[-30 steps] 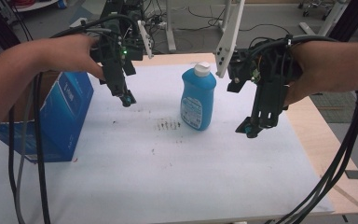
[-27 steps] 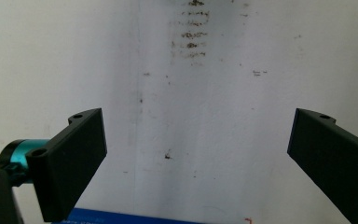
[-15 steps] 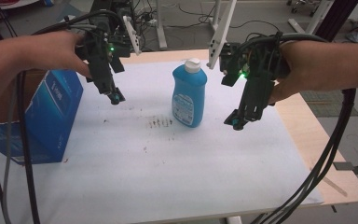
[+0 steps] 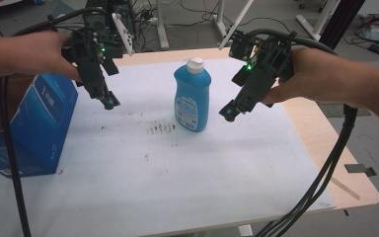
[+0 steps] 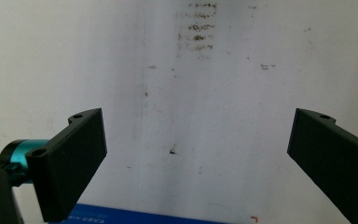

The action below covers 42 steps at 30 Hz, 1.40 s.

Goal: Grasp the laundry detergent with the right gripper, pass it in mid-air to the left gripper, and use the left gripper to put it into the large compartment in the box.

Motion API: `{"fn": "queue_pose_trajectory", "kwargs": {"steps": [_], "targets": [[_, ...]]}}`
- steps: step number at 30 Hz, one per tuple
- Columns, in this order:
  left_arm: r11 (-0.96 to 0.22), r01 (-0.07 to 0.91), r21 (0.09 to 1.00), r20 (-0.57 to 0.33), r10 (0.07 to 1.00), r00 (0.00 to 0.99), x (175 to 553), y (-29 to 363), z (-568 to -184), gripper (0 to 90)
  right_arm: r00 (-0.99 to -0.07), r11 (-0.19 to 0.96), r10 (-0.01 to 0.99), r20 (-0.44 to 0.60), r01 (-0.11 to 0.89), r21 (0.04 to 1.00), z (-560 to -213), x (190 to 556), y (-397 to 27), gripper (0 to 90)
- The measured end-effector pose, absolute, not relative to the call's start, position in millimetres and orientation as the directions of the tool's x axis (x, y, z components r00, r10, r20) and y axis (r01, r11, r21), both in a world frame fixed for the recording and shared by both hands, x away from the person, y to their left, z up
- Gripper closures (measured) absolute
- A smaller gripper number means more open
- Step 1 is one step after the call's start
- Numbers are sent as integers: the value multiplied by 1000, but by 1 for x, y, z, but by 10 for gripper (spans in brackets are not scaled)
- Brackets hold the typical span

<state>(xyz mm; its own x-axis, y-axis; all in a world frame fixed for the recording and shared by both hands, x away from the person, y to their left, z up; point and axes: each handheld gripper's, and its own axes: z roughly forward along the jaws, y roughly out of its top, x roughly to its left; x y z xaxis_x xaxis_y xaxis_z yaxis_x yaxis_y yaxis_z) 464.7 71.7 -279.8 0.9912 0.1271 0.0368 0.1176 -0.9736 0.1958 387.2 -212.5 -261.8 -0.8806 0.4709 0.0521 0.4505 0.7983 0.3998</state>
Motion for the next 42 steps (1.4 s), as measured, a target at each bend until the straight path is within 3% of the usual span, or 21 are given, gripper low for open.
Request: {"fn": "queue_pose_trajectory", "kwargs": {"steps": [5,15,27,42], "targets": [[-974,119,194,34,128,991,465,72,-281,45,-816,723,570,93,553,415,-266,393,-213,33],[-977,108,185,21,114,993,464,70,-285,45,-754,654,650,93,618,436,-279,402,-213,33],[-975,118,190,19,123,992,466,76,-286,45,-732,552,674,97,586,593,-306,401,-216,33],[-973,123,194,12,128,992,469,78,-290,45,-737,493,673,55,503,710,-340,395,-211,33]]}}
